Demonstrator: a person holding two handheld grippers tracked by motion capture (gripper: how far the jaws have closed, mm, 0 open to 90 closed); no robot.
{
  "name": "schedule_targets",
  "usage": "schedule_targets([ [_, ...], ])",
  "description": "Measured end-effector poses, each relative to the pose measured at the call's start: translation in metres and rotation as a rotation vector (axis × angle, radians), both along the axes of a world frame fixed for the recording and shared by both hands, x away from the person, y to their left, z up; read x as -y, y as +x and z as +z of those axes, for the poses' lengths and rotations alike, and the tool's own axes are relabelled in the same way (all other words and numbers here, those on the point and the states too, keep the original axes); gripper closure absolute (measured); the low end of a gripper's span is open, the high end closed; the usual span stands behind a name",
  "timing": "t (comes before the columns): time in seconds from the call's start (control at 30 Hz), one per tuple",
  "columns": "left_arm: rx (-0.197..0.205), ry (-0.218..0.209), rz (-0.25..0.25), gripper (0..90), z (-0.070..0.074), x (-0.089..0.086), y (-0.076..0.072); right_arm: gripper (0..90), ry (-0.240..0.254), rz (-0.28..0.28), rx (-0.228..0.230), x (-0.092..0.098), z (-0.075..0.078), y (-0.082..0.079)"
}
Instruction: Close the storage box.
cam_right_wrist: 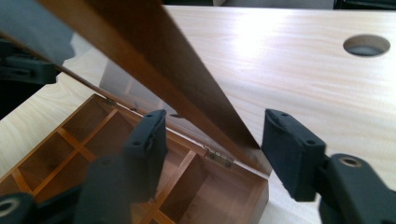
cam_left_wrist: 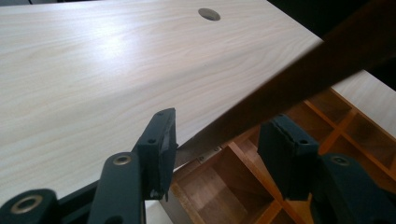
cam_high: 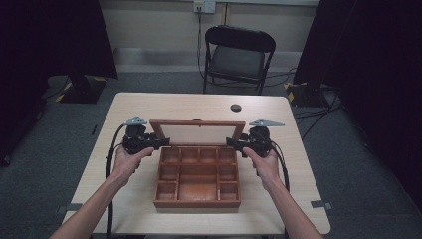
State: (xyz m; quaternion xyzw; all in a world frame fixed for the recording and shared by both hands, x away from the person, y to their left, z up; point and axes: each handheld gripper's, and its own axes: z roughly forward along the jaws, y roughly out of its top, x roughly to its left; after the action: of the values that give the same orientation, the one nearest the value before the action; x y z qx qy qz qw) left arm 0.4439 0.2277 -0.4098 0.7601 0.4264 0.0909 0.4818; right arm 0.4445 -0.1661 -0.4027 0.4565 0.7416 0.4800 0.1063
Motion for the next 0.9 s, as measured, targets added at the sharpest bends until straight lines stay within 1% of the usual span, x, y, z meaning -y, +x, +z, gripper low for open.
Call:
schedule_targets([
  [0.03,0.003,-0.005,-0.002,44.8,0.001,0.0,-0.001,38.1,0.009,0.004,-0.014,0.001,-0.001,0.0],
  [0.1,0.011,0.0,-0.007,43.8,0.001,0.0,-0.004,37.1,-0.002,0.01,-0.009,0.001,-0.001,-0.001],
  [0.13,0.009,-0.002,-0.006,43.2,0.001,0.001,-0.004,36.9,-0.007,0.01,-0.009,0.001,0.0,-0.002],
  [0.2,-0.003,-0.018,-0.003,39.9,0.003,0.0,-0.005,34.1,-0.006,0.01,-0.008,0.0,0.001,-0.003],
  [0.23,-0.002,-0.021,0.001,39.1,0.003,0.0,-0.006,32.9,-0.015,0.006,-0.002,0.0,0.001,-0.004],
  [0.3,0.007,-0.03,0.016,37.5,0.005,-0.001,-0.009,32.3,-0.01,0.002,-0.007,0.001,0.001,-0.005],
  [0.37,0.01,-0.017,0.018,34.1,0.007,-0.003,-0.011,31.6,-0.006,0.004,-0.014,0.001,0.001,-0.005],
  [0.43,-0.004,-0.029,0.023,29.9,0.007,-0.004,-0.013,30.4,-0.01,0.008,-0.023,0.001,0.001,-0.007],
  [0.47,-0.006,-0.026,0.027,29.9,0.008,-0.004,-0.014,30.4,-0.01,0.008,-0.023,0.001,0.001,-0.007],
  [0.53,0.009,-0.007,0.038,28.7,0.01,-0.003,-0.018,30.3,-0.004,0.013,-0.022,0.002,0.0,-0.008],
  [0.6,0.01,-0.027,0.037,28.6,0.01,-0.003,-0.02,29.5,-0.002,0.01,-0.027,0.002,0.0,-0.009],
  [0.67,0.015,-0.036,0.04,28.8,0.008,-0.003,-0.022,29.2,0.004,0.012,-0.028,0.004,-0.001,-0.01],
  [0.7,0.01,-0.04,0.04,28.7,0.008,-0.003,-0.022,28.9,0.008,0.011,-0.031,0.004,-0.002,-0.01],
  [0.83,0.009,-0.036,0.03,25.0,0.006,-0.004,-0.022,28.5,0.008,0.008,-0.033,0.006,-0.004,-0.012],
  [0.9,0.001,-0.039,0.029,22.6,0.004,-0.003,-0.021,28.4,0.009,0.009,-0.036,0.007,-0.004,-0.014],
])
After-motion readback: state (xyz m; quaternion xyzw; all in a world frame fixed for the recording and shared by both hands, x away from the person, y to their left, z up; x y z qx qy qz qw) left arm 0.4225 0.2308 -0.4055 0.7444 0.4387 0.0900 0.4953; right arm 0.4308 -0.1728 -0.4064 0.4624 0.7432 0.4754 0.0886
